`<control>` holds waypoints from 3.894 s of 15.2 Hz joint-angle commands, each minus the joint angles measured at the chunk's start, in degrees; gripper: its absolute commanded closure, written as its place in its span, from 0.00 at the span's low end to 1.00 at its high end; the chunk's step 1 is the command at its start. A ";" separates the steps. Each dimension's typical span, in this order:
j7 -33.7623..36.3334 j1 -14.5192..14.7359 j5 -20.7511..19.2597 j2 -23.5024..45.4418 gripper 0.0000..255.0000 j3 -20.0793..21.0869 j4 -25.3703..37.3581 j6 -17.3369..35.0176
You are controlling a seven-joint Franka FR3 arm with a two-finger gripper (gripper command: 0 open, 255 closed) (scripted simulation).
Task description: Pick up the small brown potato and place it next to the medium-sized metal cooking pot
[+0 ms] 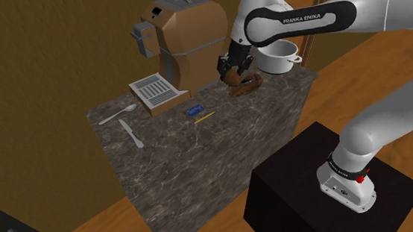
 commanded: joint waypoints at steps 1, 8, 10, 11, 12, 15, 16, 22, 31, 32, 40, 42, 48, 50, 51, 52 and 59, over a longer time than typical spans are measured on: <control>-3.36 -0.67 0.44 -1.59 1.00 -2.37 -1.75 -0.39; -13.77 -3.55 0.09 -4.98 1.00 -10.31 -5.13 -2.35; -16.66 -4.53 -0.32 -5.37 1.00 -12.53 -5.51 -2.92; -18.08 -5.02 -0.56 -5.47 1.00 -13.65 -5.61 -3.20; -19.51 -5.54 -0.80 -5.50 1.00 -14.75 -5.64 -3.48; -23.76 -7.10 -1.61 -5.21 1.00 -18.02 -5.33 -4.32; -25.17 -7.62 -1.88 -4.99 1.00 -19.10 -5.09 -4.59; -33.54 -10.67 -3.35 -2.31 1.00 -25.46 -2.32 -6.27; -44.58 -14.16 -3.88 4.45 1.00 -33.36 4.14 -8.06; -44.75 -14.15 -3.80 4.54 1.00 -33.38 3.46 -7.31; -46.26 -14.05 -3.01 5.75 1.00 -33.59 -1.53 -1.29; -46.68 -14.00 -2.75 6.19 1.00 -33.65 -2.65 0.23; -48.09 -13.81 -1.77 7.81 1.00 -33.87 -5.76 4.78; -48.62 -13.72 -1.37 8.46 1.00 -33.95 -6.70 6.30; -48.89 -13.68 -1.15 8.81 1.00 -34.00 -7.15 7.06; -49.17 -13.63 -0.92 9.17 1.00 -34.04 -7.59 7.82; -51.41 -13.22 1.04 12.09 1.00 -34.32 -10.30 13.13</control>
